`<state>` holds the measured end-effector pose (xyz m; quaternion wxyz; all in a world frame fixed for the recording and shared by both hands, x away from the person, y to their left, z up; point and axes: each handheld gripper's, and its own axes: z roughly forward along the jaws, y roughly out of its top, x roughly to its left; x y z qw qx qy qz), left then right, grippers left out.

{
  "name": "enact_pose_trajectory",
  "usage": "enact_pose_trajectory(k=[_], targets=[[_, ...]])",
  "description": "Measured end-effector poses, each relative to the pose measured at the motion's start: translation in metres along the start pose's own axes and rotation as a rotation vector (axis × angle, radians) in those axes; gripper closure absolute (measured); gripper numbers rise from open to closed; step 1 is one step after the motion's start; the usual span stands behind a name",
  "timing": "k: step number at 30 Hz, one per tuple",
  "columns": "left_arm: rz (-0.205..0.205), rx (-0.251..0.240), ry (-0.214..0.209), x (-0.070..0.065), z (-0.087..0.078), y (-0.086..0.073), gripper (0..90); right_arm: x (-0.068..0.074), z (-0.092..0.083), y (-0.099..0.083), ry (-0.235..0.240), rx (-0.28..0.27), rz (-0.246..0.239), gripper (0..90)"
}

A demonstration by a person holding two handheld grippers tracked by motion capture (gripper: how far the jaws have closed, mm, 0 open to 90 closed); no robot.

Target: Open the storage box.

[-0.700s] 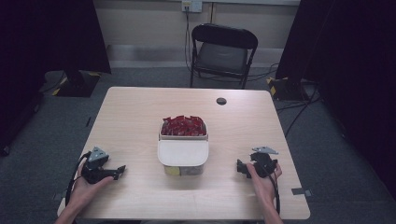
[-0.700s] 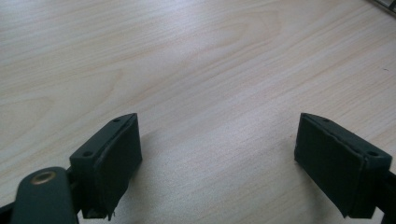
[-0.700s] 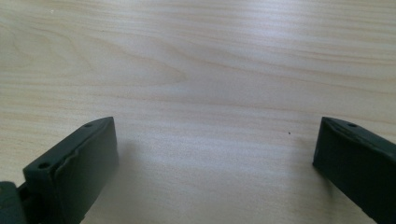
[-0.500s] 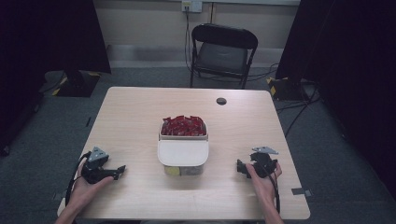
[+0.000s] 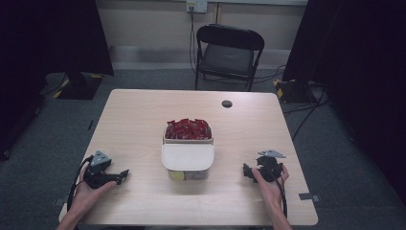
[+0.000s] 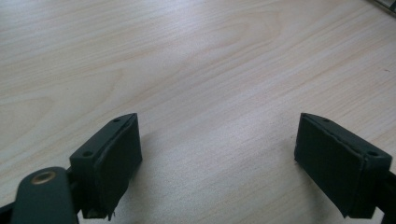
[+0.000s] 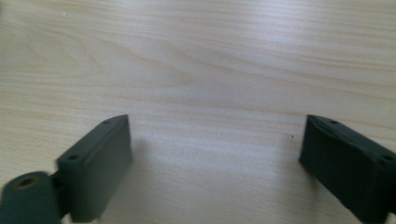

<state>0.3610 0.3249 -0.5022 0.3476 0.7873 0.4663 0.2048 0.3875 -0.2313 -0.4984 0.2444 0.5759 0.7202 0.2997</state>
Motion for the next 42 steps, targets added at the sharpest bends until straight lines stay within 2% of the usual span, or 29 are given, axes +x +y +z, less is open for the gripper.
enact_pose_trajectory(k=[1,2,5,9,13,14,15,23,25,28,29,31,33,34,38,39,40,42], targets=[[0.001,0.0,0.002,0.0,0.0,0.0,14.2,0.0,-0.001,0.0,0.002,-0.003,0.0,14.1],[0.002,0.0,0.004,0.0,0.0,0.0,14.3,0.0,-0.003,0.002,0.029,-0.004,0.012,13.4],[0.0,0.0,0.001,0.0,0.0,0.0,14.3,0.001,-0.005,0.004,0.046,-0.001,0.014,14.5],[0.002,0.001,-0.001,0.0,0.0,0.0,14.2,0.005,-0.006,0.007,0.064,-0.008,-0.009,14.5],[0.001,-0.002,0.001,0.0,0.001,0.001,14.2,0.008,-0.01,0.011,0.111,-0.029,-0.011,15.9],[0.001,-0.002,0.001,0.0,0.001,0.001,14.2,0.008,-0.01,0.011,0.111,-0.029,-0.011,15.9],[-0.005,-0.004,0.002,0.0,0.001,0.001,14.2,0.01,-0.012,0.011,0.139,-0.039,-0.018,18.4],[-0.008,-0.003,0.004,0.0,0.002,0.001,14.2,0.018,-0.021,0.016,0.2,-0.068,-0.027,17.3],[-0.005,-0.001,0.004,0.0,0.002,0.001,14.2,0.024,-0.028,0.019,0.236,-0.092,-0.025,16.0],[-0.005,-0.001,0.004,0.0,0.002,0.001,14.2,0.032,-0.034,0.021,0.257,-0.111,-0.045,14.4],[-0.005,-0.001,0.004,0.0,0.002,0.001,14.2,0.038,-0.038,0.022,0.291,-0.122,-0.056,14.2],[-0.005,-0.001,0.004,0.0,0.002,0.001,14.2,0.043,-0.041,0.023,0.305,-0.131,-0.076,14.1],[-0.005,-0.001,0.004,0.0,0.002,0.001,14.2,0.046,-0.042,0.023,0.312,-0.138,-0.094,14.1],[-0.005,-0.001,0.004,0.0,0.002,0.001,14.2,0.052,-0.044,0.024,0.345,-0.141,-0.115,14.1],[-0.005,-0.001,0.004,0.0,0.002,0.001,14.2,0.058,-0.046,0.024,0.379,-0.145,-0.13,14.1],[-0.005,-0.001,0.004,0.0,0.002,0.001,14.2,0.064,-0.048,0.025,0.401,-0.147,-0.142,14.1],[-0.005,-0.001,0.004,0.0,0.002,0.001,14.2,0.064,-0.048,0.025,0.401,-0.147,-0.142,14.1],[-0.005,-0.001,0.004,0.0,0.002,0.001,14.2,0.073,-0.051,0.026,0.426,-0.149,-0.163,14.2]])
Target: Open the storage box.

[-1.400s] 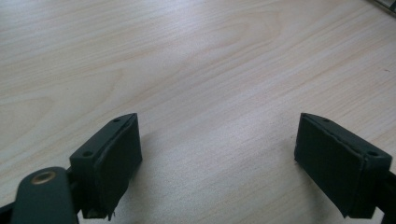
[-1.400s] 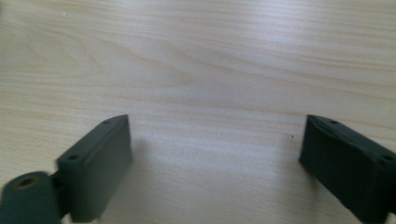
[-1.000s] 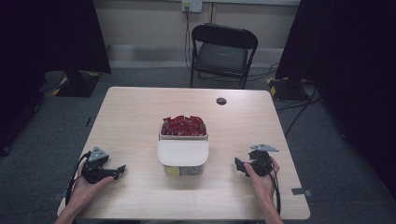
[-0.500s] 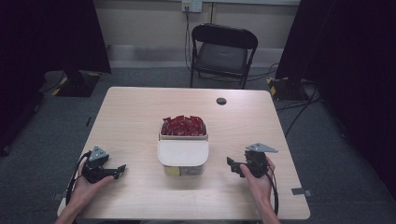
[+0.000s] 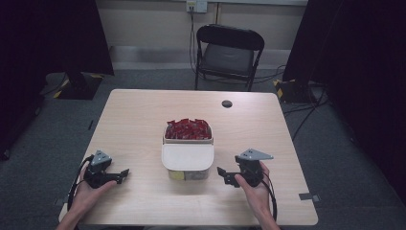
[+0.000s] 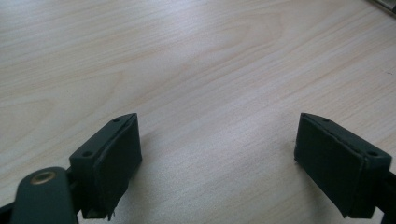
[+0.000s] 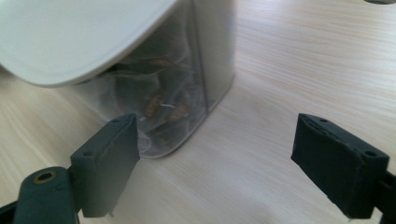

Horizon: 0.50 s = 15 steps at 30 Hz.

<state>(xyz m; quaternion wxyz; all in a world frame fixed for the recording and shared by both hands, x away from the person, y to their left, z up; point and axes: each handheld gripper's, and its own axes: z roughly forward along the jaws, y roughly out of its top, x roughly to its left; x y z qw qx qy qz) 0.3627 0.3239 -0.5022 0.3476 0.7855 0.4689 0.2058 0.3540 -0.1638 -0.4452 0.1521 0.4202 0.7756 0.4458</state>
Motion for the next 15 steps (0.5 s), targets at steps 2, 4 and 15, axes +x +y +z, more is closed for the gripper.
enact_pose_trajectory(k=[2,4,15], targets=[[0.0,0.0,0.0,0.0,0.0,0.0,14.2,0.002,0.001,0.001,0.005,-0.001,-0.007,14.1],[0.0,0.0,0.0,0.0,0.0,0.0,14.2,0.007,0.003,0.001,0.023,0.004,-0.015,14.1],[0.0,0.0,0.0,0.0,0.0,0.0,14.2,0.023,0.017,0.005,0.064,0.023,-0.047,14.1]])
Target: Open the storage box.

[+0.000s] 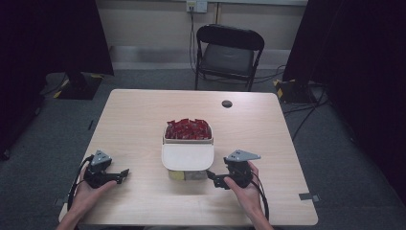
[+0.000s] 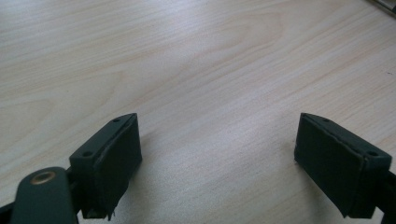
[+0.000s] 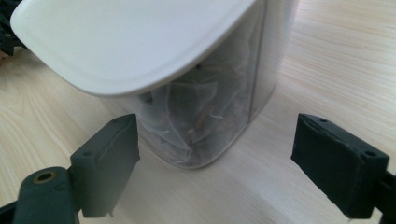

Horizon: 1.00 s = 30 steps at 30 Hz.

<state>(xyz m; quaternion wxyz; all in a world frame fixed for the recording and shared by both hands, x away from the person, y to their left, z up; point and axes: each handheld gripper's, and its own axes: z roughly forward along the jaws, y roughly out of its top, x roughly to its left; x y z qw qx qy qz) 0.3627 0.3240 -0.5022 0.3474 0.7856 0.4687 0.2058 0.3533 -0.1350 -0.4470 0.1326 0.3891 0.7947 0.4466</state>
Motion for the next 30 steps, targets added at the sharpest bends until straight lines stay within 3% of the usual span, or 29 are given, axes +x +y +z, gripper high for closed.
enact_pose_trajectory(k=[17,26,30], targets=[[-0.001,0.0,0.0,0.0,0.0,0.0,14.2,0.011,0.017,0.004,0.028,0.021,-0.023,14.0],[-0.001,-0.001,0.0,0.0,0.0,0.0,14.2,0.014,0.021,0.006,0.071,0.014,-0.026,14.0],[0.0,0.0,0.0,0.0,0.0,0.0,14.2,0.017,0.023,0.011,0.066,-0.005,-0.018,11.5]])
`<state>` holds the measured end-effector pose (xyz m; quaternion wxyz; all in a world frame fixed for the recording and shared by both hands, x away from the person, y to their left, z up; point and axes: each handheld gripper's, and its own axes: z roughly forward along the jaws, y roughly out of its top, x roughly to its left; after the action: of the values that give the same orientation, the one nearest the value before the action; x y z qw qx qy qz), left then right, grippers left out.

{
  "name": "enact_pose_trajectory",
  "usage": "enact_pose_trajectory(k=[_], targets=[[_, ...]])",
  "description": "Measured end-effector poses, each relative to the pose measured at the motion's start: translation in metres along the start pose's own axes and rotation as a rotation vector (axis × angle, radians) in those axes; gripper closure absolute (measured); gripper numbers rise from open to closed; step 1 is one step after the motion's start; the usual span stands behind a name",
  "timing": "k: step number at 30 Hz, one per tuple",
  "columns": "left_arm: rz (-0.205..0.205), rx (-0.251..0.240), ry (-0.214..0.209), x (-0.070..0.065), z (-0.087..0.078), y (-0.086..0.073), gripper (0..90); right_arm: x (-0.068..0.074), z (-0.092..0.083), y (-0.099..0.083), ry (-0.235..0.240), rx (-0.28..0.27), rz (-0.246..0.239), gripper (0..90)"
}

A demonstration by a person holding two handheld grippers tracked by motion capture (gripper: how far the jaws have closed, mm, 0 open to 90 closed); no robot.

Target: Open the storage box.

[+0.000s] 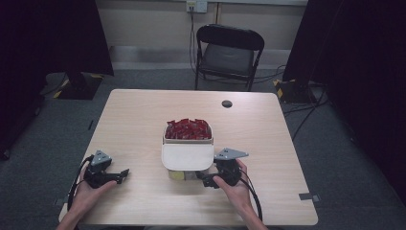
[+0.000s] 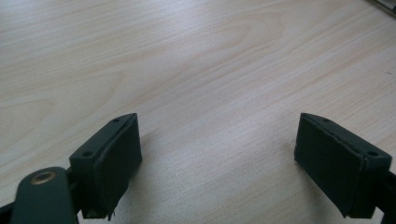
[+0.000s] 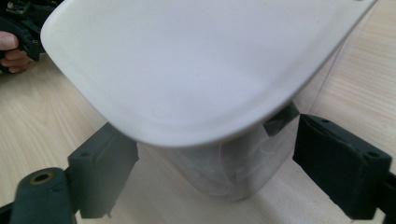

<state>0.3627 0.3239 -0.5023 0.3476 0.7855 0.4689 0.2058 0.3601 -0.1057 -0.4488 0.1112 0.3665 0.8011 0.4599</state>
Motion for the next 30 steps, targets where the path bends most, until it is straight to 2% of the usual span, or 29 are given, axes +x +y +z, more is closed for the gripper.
enact_pose_trajectory(k=[30], targets=[[0.0,0.0,0.0,0.0,0.0,0.0,14.2,0.002,-0.0055,0.0067,-0.004,-0.032,-0.004,10.0]])
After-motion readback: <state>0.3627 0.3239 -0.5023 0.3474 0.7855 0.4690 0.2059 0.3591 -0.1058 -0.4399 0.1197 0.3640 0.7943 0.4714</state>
